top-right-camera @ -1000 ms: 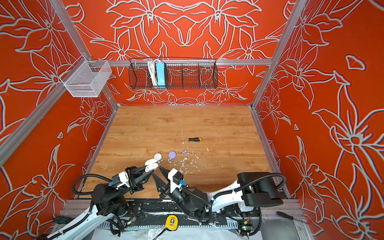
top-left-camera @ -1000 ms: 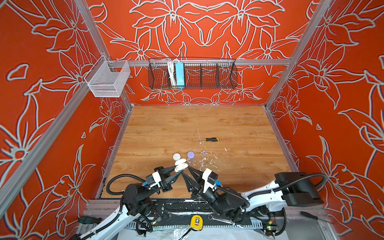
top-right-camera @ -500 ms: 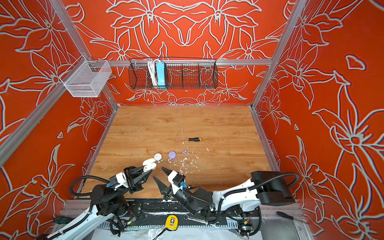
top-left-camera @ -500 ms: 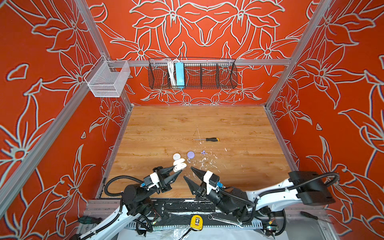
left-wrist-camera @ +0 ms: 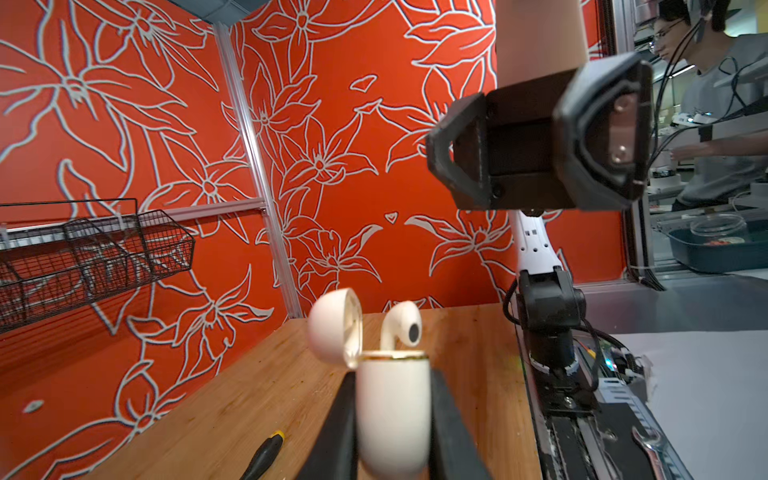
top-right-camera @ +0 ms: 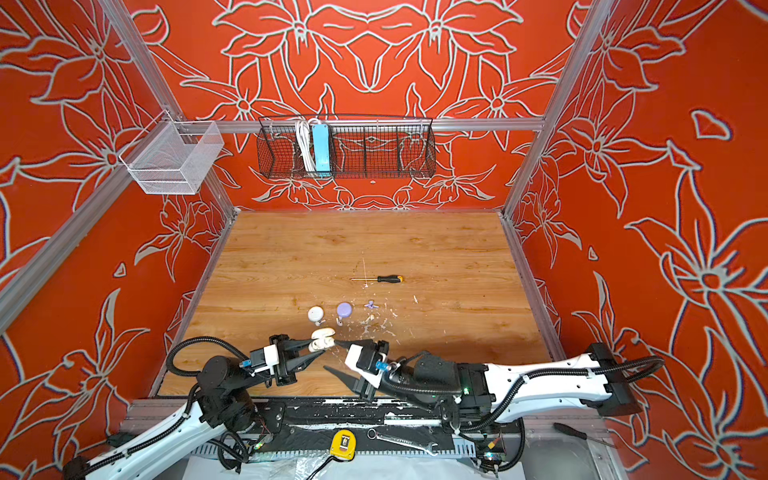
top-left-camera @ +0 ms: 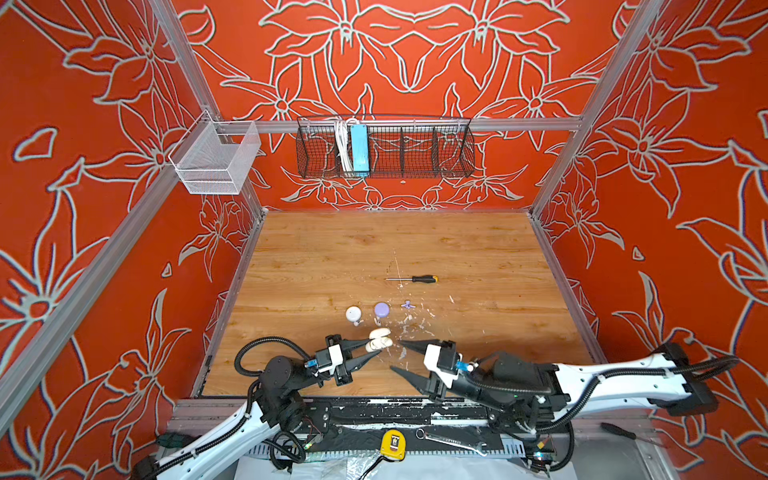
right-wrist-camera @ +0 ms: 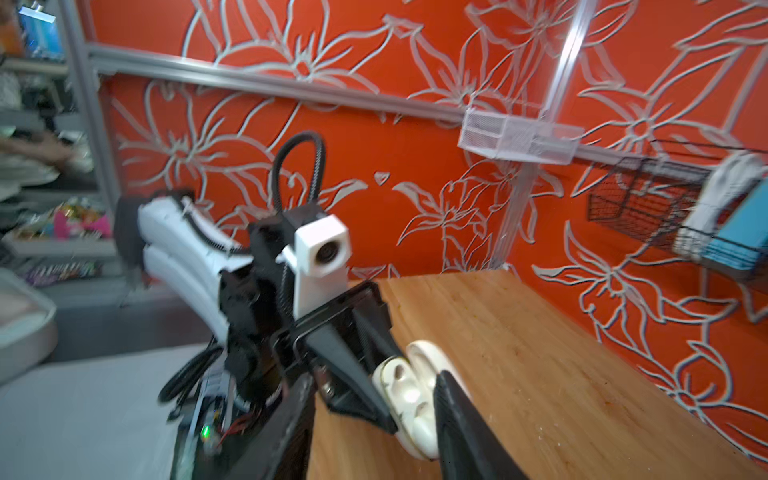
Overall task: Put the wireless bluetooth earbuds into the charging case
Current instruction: 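Open the right gripper and draw it back from the seated earbud, then swing the right gripper away from the case toward the loose earbuds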
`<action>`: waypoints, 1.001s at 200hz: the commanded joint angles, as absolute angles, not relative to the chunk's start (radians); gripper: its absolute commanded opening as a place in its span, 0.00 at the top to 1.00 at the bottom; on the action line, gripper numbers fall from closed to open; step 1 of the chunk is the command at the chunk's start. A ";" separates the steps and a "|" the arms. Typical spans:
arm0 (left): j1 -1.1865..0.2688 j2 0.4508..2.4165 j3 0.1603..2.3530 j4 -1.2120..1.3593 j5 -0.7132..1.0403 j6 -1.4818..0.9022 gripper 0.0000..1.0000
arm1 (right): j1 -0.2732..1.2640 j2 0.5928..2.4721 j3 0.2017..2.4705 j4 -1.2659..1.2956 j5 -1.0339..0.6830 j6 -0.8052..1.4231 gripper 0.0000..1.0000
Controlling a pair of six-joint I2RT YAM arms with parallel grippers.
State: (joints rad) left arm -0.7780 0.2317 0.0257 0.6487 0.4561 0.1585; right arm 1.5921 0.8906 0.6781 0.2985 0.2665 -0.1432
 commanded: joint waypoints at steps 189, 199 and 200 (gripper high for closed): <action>-0.779 0.222 0.062 0.664 0.506 0.189 1.00 | 1.523 0.933 0.776 0.054 0.408 -0.173 0.71; -0.779 0.222 0.061 0.664 0.506 0.189 1.00 | 1.515 0.933 0.778 0.052 0.414 -0.166 0.72; -0.779 0.222 0.061 0.664 0.506 0.189 1.00 | 1.515 0.933 0.778 0.052 0.414 -0.164 0.72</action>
State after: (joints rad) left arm -0.7780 0.2195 0.0280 0.6441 0.4923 0.1768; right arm 1.5291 0.9318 0.7437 0.0555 0.3790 -0.1787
